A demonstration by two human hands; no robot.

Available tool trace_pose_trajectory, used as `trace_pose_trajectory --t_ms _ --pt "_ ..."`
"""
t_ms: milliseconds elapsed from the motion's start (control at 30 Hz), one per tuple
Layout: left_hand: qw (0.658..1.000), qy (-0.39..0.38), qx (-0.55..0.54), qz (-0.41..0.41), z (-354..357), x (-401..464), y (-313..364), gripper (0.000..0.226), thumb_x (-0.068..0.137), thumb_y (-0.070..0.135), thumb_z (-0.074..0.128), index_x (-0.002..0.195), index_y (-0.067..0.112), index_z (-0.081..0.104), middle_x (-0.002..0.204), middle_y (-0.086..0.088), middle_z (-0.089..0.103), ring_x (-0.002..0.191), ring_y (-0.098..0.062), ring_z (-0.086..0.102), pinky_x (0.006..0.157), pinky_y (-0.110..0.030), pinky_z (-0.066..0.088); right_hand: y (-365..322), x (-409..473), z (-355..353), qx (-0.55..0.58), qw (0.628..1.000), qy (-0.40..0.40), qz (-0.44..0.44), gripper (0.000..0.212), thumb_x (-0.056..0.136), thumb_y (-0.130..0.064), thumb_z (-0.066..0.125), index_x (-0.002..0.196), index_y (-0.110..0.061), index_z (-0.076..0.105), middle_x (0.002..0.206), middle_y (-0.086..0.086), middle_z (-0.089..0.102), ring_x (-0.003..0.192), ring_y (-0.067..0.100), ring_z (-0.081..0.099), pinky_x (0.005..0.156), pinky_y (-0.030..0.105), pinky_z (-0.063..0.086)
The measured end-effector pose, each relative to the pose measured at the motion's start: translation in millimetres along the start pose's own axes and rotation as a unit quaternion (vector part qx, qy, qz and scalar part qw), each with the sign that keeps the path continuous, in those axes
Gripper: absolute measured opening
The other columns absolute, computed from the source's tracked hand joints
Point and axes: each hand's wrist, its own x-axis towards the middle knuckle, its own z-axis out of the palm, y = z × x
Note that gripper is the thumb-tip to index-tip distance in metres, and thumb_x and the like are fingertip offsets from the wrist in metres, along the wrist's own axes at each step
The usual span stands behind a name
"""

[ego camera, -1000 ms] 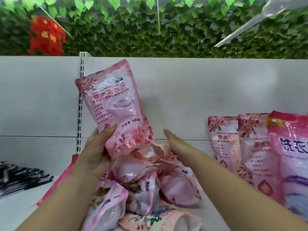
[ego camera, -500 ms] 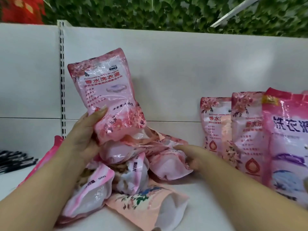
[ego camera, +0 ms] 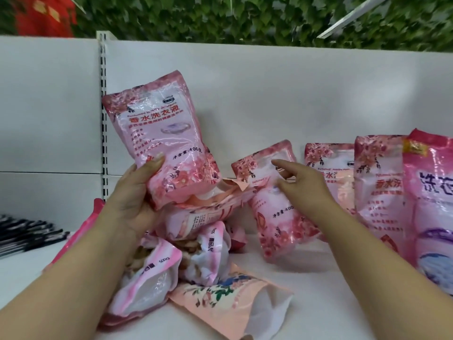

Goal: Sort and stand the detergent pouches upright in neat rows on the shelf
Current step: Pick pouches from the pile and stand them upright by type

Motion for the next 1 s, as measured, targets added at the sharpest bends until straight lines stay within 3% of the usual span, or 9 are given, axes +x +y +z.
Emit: trace_pose_trajectory --t_ms 200,300,400,500,667,700,867,933,1000 --pt "0.999 0.030 0.011 0.001 -6 3 6 0.099 0.011 0.018 0.094 0.106 0.015 0.063 0.102 -0.013 0.069 0.078 -0.025 0.071 0.056 -0.039 0.057 -22 -2 -21 -0.070 0.991 0.072 -0.084 0.040 0.093 -0.010 0.051 0.131 -0.021 0.052 0.118 0.009 0.062 0.097 0.017 0.056 0.083 0.018 0.038" --pt "0.999 0.037 -0.007 -0.010 -3 0 10 0.094 0.024 0.014 0.093 0.112 0.014 0.060 0.101 -0.014 0.070 0.078 -0.026 0.071 0.054 -0.041 0.057 -31 3 -26 -0.065 0.977 0.168 -0.109 0.034 0.093 -0.010 0.051 0.127 -0.014 0.056 0.117 0.011 0.064 0.100 0.022 0.059 0.082 0.016 0.036" --pt "0.999 0.038 -0.025 -0.008 -5 0 11 0.101 0.011 0.012 0.094 0.106 0.014 0.062 0.105 -0.016 0.069 0.086 -0.030 0.070 0.061 -0.056 0.055 -47 13 -38 0.018 0.967 0.231 -0.107 0.032 0.091 -0.011 0.054 0.123 -0.012 0.060 0.116 0.004 0.063 0.098 0.011 0.056 0.085 0.012 0.039" --pt "0.998 0.038 -0.048 0.018 -3 -2 17 0.072 0.016 0.011 0.093 0.084 0.015 0.072 0.095 -0.015 0.072 0.082 -0.029 0.070 0.066 -0.063 0.049 -60 27 -41 0.113 0.962 0.241 -0.054 0.032 0.086 -0.006 0.059 0.117 -0.011 0.063 0.094 -0.009 0.059 0.091 0.006 0.052 0.073 0.003 0.040" --pt "0.996 0.014 -0.076 0.053 4 -9 26 0.007 0.061 0.007 0.075 0.061 0.014 0.075 0.077 -0.007 0.073 0.068 -0.017 0.071 0.056 -0.042 0.058 -63 46 2 0.395 0.901 0.084 0.157 0.024 0.079 0.009 0.060 0.096 -0.007 0.065 0.079 0.009 0.060 0.051 0.014 0.057 0.039 0.015 0.045" --pt "0.993 0.008 -0.095 0.071 6 -11 27 0.014 0.071 0.007 0.065 0.062 0.013 0.074 0.073 -0.006 0.073 0.064 -0.016 0.071 0.050 -0.039 0.057 -64 45 18 0.431 0.879 0.056 0.196 0.020 0.080 0.010 0.058 0.086 -0.009 0.063 0.074 0.010 0.059 0.045 0.014 0.057 0.038 0.016 0.045" --pt "0.991 0.002 -0.097 0.094 18 -21 32 0.011 0.084 0.010 0.051 0.084 0.010 0.062 0.065 -0.008 0.071 0.055 -0.018 0.069 0.037 -0.030 0.051 -60 41 100 0.268 0.924 -0.115 0.246 0.024 0.092 -0.016 0.045 0.069 -0.011 0.050 0.063 0.007 0.047 0.044 0.015 0.047 0.044 0.020 0.033" --pt "0.995 -0.019 -0.071 0.069 17 -20 30 0.013 0.075 0.009 0.068 0.088 0.009 0.067 0.075 -0.010 0.073 0.065 -0.021 0.071 0.043 -0.037 0.054 -63 43 100 0.257 0.914 -0.162 0.268 0.033 0.094 -0.027 0.039 0.068 -0.009 0.047 0.059 0.007 0.047 0.049 0.020 0.044 0.050 0.026 0.031" --pt "0.997 -0.042 -0.066 0.030 14 -16 26 0.047 0.039 0.007 0.088 0.084 0.008 0.075 0.087 -0.013 0.073 0.076 -0.024 0.072 0.050 -0.042 0.056 -67 41 91 0.264 0.894 -0.213 0.292 0.045 0.095 -0.043 0.032 0.069 -0.009 0.046 0.052 0.005 0.047 0.045 0.020 0.046 0.050 0.027 0.029"
